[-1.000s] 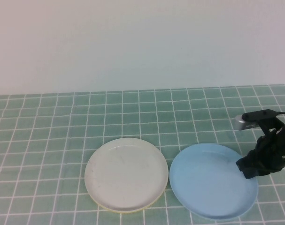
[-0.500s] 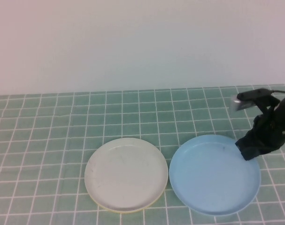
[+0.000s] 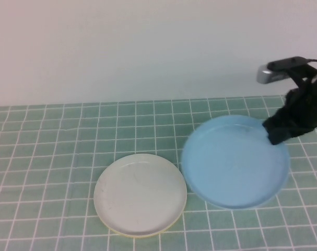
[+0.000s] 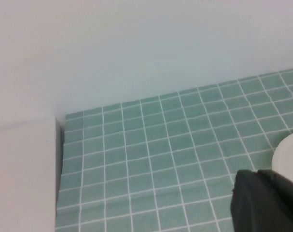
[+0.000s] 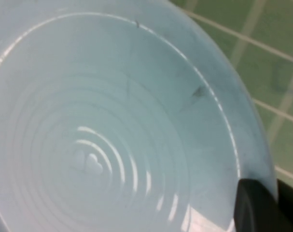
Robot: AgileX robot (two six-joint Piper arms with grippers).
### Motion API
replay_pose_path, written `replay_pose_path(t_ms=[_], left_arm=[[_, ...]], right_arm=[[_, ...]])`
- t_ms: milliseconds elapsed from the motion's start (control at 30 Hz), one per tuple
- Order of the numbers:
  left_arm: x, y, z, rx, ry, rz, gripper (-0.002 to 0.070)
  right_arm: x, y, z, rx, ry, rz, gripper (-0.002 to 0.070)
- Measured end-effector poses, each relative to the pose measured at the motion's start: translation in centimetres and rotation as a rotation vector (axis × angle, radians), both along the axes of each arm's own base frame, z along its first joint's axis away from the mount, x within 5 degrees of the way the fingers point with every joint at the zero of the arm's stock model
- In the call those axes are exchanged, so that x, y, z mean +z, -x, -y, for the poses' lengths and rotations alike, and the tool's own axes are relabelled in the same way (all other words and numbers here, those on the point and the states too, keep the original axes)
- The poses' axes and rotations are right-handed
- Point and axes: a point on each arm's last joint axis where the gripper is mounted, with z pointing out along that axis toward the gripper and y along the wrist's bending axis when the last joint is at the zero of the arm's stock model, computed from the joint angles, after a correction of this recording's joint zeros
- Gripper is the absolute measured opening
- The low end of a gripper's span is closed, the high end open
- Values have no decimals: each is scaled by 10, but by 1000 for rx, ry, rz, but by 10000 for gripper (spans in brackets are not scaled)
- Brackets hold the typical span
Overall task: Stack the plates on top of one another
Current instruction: Place the blue plate on the white plate
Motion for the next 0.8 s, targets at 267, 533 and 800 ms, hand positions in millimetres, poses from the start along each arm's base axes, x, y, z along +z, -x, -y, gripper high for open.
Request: replay_pose_path(t_ms=[267,533,800], left_arm=[[-2,1,-1,7,-1,-19,-1],[-3,1,-1,10,-2,-31,-1],[-3,7,-3,10,3,-14,-1]], right_arm=[[10,15,-87,169,-95,86,12],[-20,6,-151,278,-108,77,12],[-46,-9,-164,285,-87,61,12]])
